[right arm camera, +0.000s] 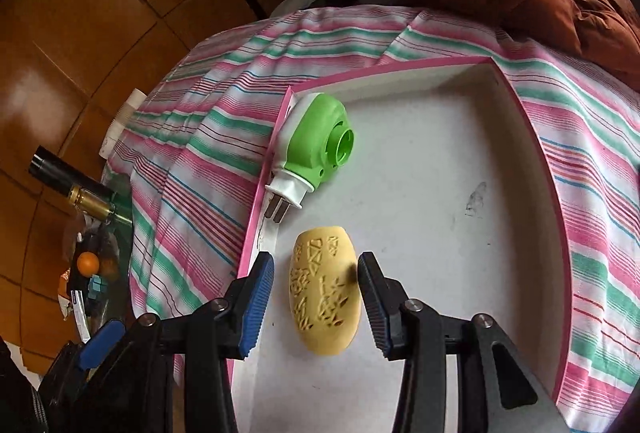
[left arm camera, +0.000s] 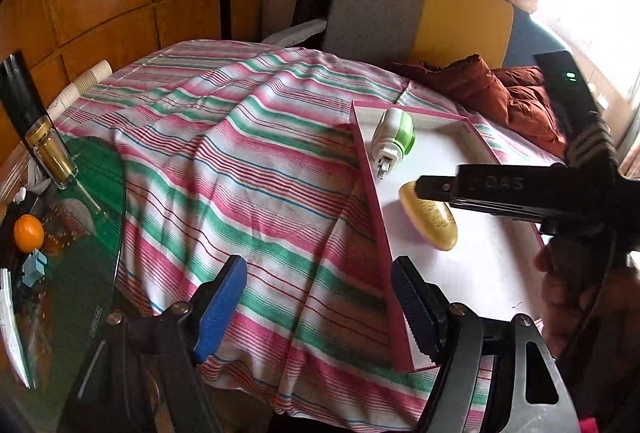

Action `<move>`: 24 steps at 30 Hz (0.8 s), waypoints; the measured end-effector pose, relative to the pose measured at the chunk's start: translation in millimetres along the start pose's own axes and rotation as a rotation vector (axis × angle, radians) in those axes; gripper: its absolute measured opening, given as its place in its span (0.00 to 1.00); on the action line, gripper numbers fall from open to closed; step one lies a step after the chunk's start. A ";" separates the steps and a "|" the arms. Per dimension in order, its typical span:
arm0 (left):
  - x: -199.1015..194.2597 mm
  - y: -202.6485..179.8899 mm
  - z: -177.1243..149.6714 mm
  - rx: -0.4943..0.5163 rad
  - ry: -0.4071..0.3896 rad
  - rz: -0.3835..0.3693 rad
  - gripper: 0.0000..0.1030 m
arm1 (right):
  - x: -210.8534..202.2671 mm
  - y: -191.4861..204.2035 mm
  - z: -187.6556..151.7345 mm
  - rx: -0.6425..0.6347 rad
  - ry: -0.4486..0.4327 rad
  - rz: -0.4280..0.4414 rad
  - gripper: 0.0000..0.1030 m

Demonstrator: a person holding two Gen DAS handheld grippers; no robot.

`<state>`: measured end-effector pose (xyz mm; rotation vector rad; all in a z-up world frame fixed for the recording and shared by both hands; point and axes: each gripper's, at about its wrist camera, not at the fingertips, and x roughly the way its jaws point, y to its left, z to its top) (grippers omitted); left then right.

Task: Organize rigid objects
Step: 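Carry the yellow egg into the tray and release it with the right gripper, then grasp the black-clear cylinder with the left gripper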

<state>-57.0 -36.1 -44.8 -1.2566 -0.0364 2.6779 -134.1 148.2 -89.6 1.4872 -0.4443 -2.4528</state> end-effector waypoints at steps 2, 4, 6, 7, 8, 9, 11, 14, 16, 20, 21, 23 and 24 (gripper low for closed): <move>-2.5 -2.1 0.8 0.008 -0.007 0.000 0.73 | -11.2 -2.1 -2.5 0.001 -0.024 0.001 0.43; -5.2 -5.2 1.9 0.019 -0.013 -0.005 0.73 | -24.6 -5.7 -5.9 -0.002 -0.055 -0.010 0.43; -8.2 -9.9 3.0 0.032 -0.019 -0.012 0.73 | -38.5 -10.2 -9.8 -0.013 -0.087 -0.035 0.43; -9.4 -12.8 3.8 0.040 -0.021 -0.016 0.73 | -45.5 -13.1 -11.5 -0.018 -0.103 -0.051 0.43; -10.6 -16.1 4.4 0.051 -0.025 -0.021 0.73 | -52.3 -16.7 -13.8 -0.020 -0.117 -0.067 0.43; -11.6 -19.6 5.1 0.061 -0.028 -0.025 0.73 | -58.6 -20.7 -15.7 -0.020 -0.128 -0.080 0.43; -13.1 -27.4 7.2 0.080 -0.032 -0.032 0.73 | -71.7 -30.2 -20.4 -0.019 -0.150 -0.108 0.43; -15.2 -39.6 10.0 0.106 -0.036 -0.045 0.73 | -91.4 -48.9 -29.5 -0.004 -0.181 -0.145 0.43; -15.8 -49.2 13.4 0.126 -0.037 -0.060 0.73 | -104.4 -64.1 -35.5 0.018 -0.196 -0.169 0.43; -15.8 -71.9 20.8 0.157 -0.025 -0.110 0.73 | -131.8 -100.4 -48.9 0.068 -0.227 -0.226 0.43; -16.6 -79.6 23.0 0.175 -0.030 -0.123 0.73 | -138.8 -110.2 -52.2 0.082 -0.235 -0.242 0.43; -18.1 -97.1 28.5 0.223 -0.046 -0.137 0.73 | -153.5 -132.4 -59.0 0.112 -0.249 -0.283 0.43; -18.3 -107.6 32.0 0.252 -0.048 -0.156 0.73 | -160.0 -142.9 -62.0 0.125 -0.255 -0.303 0.43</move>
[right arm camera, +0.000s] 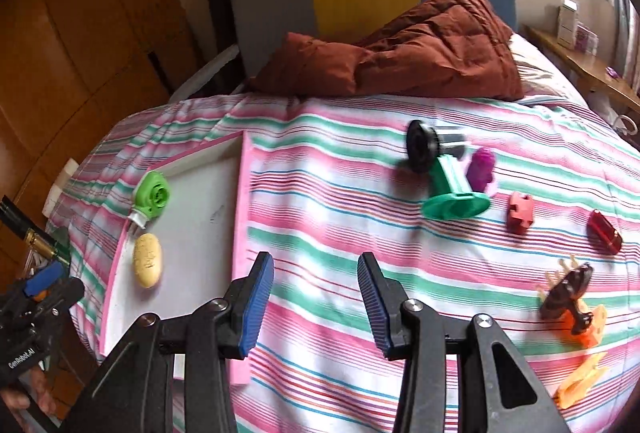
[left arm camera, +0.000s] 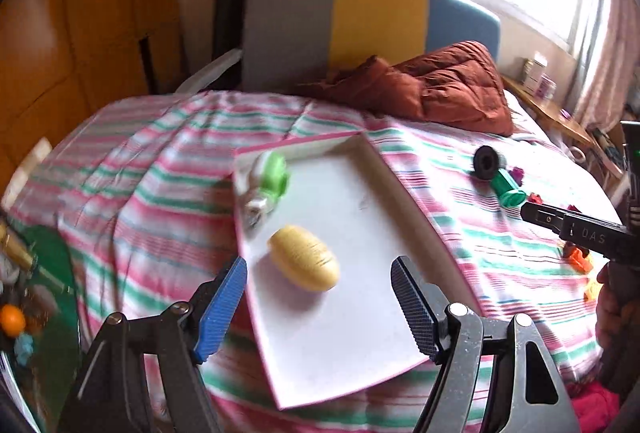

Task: Organize rigid objects
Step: 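Grasp the black-clear cylinder with the left gripper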

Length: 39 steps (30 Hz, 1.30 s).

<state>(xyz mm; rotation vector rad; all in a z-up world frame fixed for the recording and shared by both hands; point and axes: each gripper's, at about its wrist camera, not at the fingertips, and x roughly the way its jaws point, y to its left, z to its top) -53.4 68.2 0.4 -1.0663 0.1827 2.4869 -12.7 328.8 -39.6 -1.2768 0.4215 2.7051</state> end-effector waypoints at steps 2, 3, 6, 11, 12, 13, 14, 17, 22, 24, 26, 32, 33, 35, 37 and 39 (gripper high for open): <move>4.6 -16.8 11.9 0.045 0.000 -0.034 0.73 | -5.1 -24.8 -1.3 0.021 -0.006 -0.041 0.43; 7.9 -26.7 18.8 0.069 0.000 -0.053 0.73 | -6.9 -37.4 -2.2 0.031 -0.006 -0.061 0.43; 20.8 -56.0 40.4 0.139 0.004 -0.097 0.73 | -9.8 -71.5 -7.2 0.052 0.004 -0.109 0.43; 54.1 -113.3 70.6 0.274 0.035 -0.153 0.75 | -16.8 -115.1 -12.2 0.159 -0.016 -0.121 0.43; 60.9 -124.5 75.9 0.305 0.036 -0.168 0.75 | -18.2 -122.0 -12.3 0.190 -0.022 -0.110 0.43; 67.8 -135.6 81.7 0.337 0.038 -0.180 0.75 | -19.7 -127.7 -12.2 0.218 -0.027 -0.102 0.43; 75.0 -146.5 87.1 0.369 0.043 -0.190 0.75 | -21.4 -132.5 -11.8 0.240 -0.032 -0.099 0.43; 99.3 -177.0 106.7 0.438 0.053 -0.235 0.75 | -26.5 -140.6 -10.6 0.281 -0.047 -0.098 0.43; 144.3 -223.3 135.0 0.526 0.073 -0.257 0.75 | -31.9 -146.4 -9.0 0.331 -0.056 -0.081 0.43; 163.3 -242.0 142.3 0.567 0.085 -0.262 0.75 | -34.2 -148.2 -8.1 0.344 -0.061 -0.076 0.43; 180.4 -257.9 146.7 0.609 0.097 -0.266 0.75 | -37.3 -150.6 -7.6 0.361 -0.071 -0.064 0.43; 234.1 -303.8 147.2 0.768 0.187 -0.264 0.75 | -39.3 -160.4 -8.3 0.434 -0.065 -0.006 0.43; 244.4 -309.1 145.5 0.786 0.199 -0.249 0.75 | -39.8 -161.4 -8.4 0.441 -0.066 0.001 0.43; 262.2 -315.7 142.2 0.799 0.250 -0.254 0.75 | -41.0 -163.4 -8.3 0.452 -0.068 0.009 0.43; 276.1 -318.6 136.6 0.795 0.313 -0.280 0.71 | -41.4 -165.4 -8.6 0.459 -0.070 0.009 0.43; 281.0 -315.8 131.0 0.756 0.364 -0.332 0.59 | -41.6 -168.5 -9.3 0.473 -0.068 0.010 0.43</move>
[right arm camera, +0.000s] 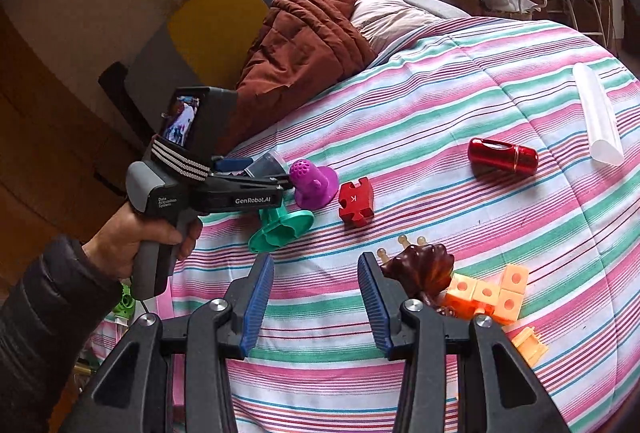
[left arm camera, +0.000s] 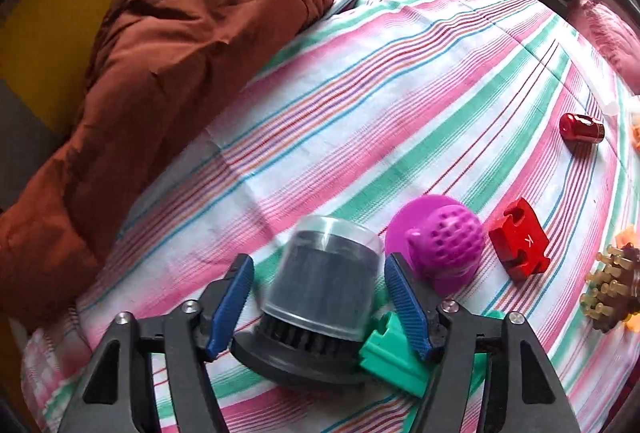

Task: Organize rigid objects
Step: 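Grasp the black-clear cylinder with the left gripper, then lift the black cylinder with the left gripper while the right gripper grasps the red cylinder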

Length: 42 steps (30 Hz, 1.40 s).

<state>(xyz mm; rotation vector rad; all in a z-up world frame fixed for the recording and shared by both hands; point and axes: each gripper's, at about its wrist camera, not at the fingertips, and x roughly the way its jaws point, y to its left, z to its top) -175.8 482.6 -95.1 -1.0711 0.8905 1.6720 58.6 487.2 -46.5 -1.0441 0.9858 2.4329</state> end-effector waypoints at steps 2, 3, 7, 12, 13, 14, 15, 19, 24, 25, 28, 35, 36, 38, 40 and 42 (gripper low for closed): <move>-3.9 0.8 -6.9 -0.035 -0.002 -0.076 0.47 | -0.9 -3.1 0.8 0.017 0.000 0.006 0.43; -6.2 -1.2 -12.8 -0.035 -0.009 -0.075 0.47 | -1.4 -4.3 1.4 0.023 -0.002 0.007 0.43; -18.5 -10.4 -43.2 -0.064 -0.026 -0.091 0.47 | -3.4 -6.4 2.6 0.033 -0.010 0.005 0.43; -34.9 -19.3 -82.9 -0.167 -0.035 -0.114 0.46 | -5.7 -6.3 3.3 0.027 -0.027 -0.013 0.43; -38.3 -21.1 -90.2 -0.188 -0.038 -0.117 0.47 | -5.9 -6.6 3.4 0.027 -0.030 -0.018 0.43; -42.1 -25.1 -97.1 -0.208 -0.044 -0.122 0.48 | -6.1 -7.2 3.8 0.027 -0.033 -0.024 0.43; -44.8 -27.5 -103.5 -0.225 -0.047 -0.133 0.50 | -6.2 -8.0 4.0 0.028 -0.036 -0.031 0.43; -54.6 -34.0 -120.8 -0.295 -0.050 -0.204 0.58 | -6.6 -11.9 4.7 0.032 -0.049 -0.058 0.43; -62.4 -28.8 -132.0 -0.417 -0.031 -0.279 0.56 | -7.2 -17.5 6.2 0.043 -0.065 -0.084 0.43; -63.4 -24.9 -136.3 -0.458 -0.028 -0.309 0.56 | -7.4 -19.2 6.9 0.049 -0.068 -0.087 0.43; -68.2 -13.7 -149.2 -0.556 -0.026 -0.352 0.54 | -7.6 -24.4 8.4 0.072 -0.073 -0.091 0.43; -85.7 -25.6 -167.5 -0.513 -0.050 -0.226 0.47 | -10.5 -30.4 11.3 0.091 -0.088 -0.099 0.43; -88.6 -30.1 -170.3 -0.498 -0.058 -0.213 0.46 | -11.4 -31.2 11.9 0.092 -0.093 -0.103 0.43; -93.4 -35.1 -178.8 -0.472 -0.064 -0.188 0.43 | -15.7 -35.3 13.4 0.102 -0.105 -0.104 0.43; -92.8 -42.2 -183.0 -0.438 -0.055 -0.151 0.43 | -24.7 -43.7 17.1 0.132 -0.138 -0.101 0.43; -89.0 -50.7 -186.6 -0.411 -0.050 -0.113 0.44 | -35.9 -58.1 19.3 0.193 -0.184 -0.104 0.43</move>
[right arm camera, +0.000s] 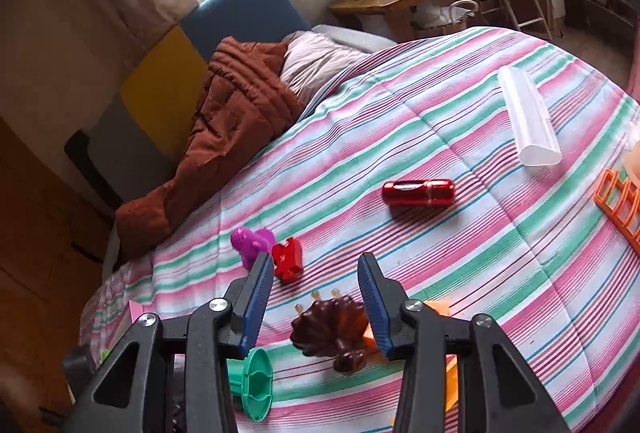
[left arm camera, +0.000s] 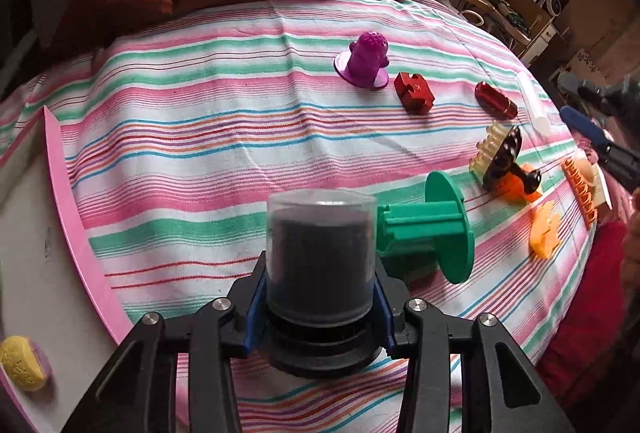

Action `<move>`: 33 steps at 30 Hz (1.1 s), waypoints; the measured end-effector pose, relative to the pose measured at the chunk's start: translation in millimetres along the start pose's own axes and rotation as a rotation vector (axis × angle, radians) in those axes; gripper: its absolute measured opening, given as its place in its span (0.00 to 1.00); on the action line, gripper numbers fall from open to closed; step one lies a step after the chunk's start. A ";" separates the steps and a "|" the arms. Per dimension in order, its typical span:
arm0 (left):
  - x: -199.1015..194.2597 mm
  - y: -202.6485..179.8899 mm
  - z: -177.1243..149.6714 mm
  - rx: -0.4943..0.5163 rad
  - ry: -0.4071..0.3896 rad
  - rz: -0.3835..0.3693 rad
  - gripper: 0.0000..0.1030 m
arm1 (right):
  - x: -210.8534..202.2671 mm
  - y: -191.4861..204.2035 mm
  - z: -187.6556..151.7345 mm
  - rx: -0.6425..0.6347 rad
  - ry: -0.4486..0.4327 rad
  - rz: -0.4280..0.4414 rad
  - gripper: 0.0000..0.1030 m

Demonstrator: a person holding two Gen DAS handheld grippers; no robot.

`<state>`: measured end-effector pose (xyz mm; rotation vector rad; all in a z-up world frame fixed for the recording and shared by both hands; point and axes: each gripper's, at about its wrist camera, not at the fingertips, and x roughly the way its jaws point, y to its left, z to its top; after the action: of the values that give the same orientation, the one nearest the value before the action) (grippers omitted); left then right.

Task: Organize rigid objects
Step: 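Lift the black cylinder with the left gripper while the right gripper grasps the red cylinder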

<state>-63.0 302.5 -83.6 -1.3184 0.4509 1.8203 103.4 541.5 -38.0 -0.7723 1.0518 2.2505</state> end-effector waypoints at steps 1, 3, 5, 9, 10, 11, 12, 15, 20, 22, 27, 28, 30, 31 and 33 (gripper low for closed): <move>2.4 -2.1 -2.8 0.011 -0.004 0.014 0.44 | -3.0 -8.2 3.2 0.034 -0.011 -0.001 0.43; 2.4 -7.0 -5.9 0.042 -0.033 0.043 0.43 | -5.0 -24.2 7.7 0.103 -0.019 -0.007 0.43; 1.4 -7.4 -7.8 0.052 -0.047 0.053 0.43 | -5.4 -39.3 11.1 0.174 -0.023 -0.005 0.43; 0.8 -4.3 -13.8 0.045 -0.073 0.047 0.43 | -7.5 -65.2 13.8 0.292 -0.038 -0.016 0.43; 1.2 -5.1 -15.5 0.047 -0.080 0.052 0.43 | -7.9 -70.7 13.3 0.320 -0.042 -0.021 0.43; 1.1 -6.1 -17.2 0.049 -0.085 0.057 0.43 | -7.2 -75.8 12.6 0.345 -0.041 -0.027 0.43; 1.2 -6.4 -17.8 0.050 -0.089 0.061 0.43 | -5.1 -79.5 12.0 0.363 -0.034 -0.031 0.44; 1.6 -6.9 -17.1 0.038 -0.091 0.061 0.43 | 3.9 -85.5 8.8 0.397 0.001 -0.054 0.45; 1.9 -3.3 -16.3 0.006 -0.091 0.032 0.43 | 22.0 -71.0 10.5 0.278 0.062 -0.160 0.56; 1.1 -1.9 -17.6 0.004 -0.096 0.022 0.43 | 31.7 -61.9 19.9 0.197 0.081 -0.173 0.71; 1.5 -0.2 -18.1 0.000 -0.104 0.005 0.43 | 65.4 -48.6 49.6 0.063 0.137 -0.236 0.83; 1.3 1.0 -17.7 -0.008 -0.104 -0.002 0.43 | 73.4 -47.8 54.0 0.053 0.156 -0.250 0.84; 0.9 3.6 -17.7 -0.022 -0.106 -0.015 0.43 | 90.6 -47.1 59.5 0.045 0.195 -0.301 0.83; 0.8 4.8 -17.7 -0.029 -0.108 -0.022 0.43 | 97.5 -47.9 61.4 0.046 0.199 -0.321 0.84; 0.7 5.6 -17.9 -0.034 -0.109 -0.027 0.43 | 109.4 -48.9 63.5 0.048 0.207 -0.359 0.84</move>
<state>-56.6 287.0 -92.0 -1.2348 0.3428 1.8739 43.1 643.8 -103.5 -1.0960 0.9657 1.8662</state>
